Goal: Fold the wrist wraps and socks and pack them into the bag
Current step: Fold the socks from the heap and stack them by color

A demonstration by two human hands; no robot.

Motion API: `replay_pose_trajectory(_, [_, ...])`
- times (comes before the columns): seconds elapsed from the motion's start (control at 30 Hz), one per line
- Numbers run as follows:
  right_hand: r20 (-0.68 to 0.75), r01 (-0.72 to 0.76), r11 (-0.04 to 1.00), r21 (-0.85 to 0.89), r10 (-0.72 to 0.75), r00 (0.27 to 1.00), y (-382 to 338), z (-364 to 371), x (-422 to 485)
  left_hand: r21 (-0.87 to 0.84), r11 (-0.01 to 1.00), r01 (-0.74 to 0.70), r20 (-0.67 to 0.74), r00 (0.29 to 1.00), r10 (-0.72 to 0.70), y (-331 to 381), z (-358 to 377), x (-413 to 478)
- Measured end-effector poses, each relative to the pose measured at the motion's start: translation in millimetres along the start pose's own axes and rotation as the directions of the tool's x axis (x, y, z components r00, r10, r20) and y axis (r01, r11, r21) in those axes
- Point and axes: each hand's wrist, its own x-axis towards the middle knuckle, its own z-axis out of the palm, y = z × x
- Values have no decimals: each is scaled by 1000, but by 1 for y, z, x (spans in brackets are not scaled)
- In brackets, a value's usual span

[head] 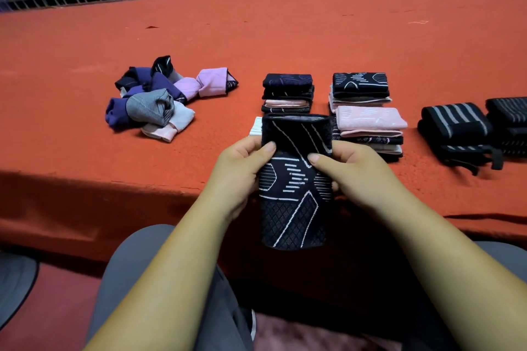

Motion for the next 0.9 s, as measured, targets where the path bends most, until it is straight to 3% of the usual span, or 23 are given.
replay_pose_trajectory(0.2, [-34,-49,987,155,55,998,2,-5,4,-15,999,32,100,995,-30,4,-8,8])
replay_pose_trajectory(0.57, [34,-68,946,318,61,998,6,-13,11,14,999,38,55,998,-39,0,-13,16])
replay_pose_trajectory(0.8, [35,-137,951,277,133,991,2,-11,10,-6,996,86,24,996,-85,2,-12,14])
replay_pose_trajectory(0.9, [60,-134,933,334,121,991,2,-11,11,-38,995,93,18,996,-93,4,-11,13])
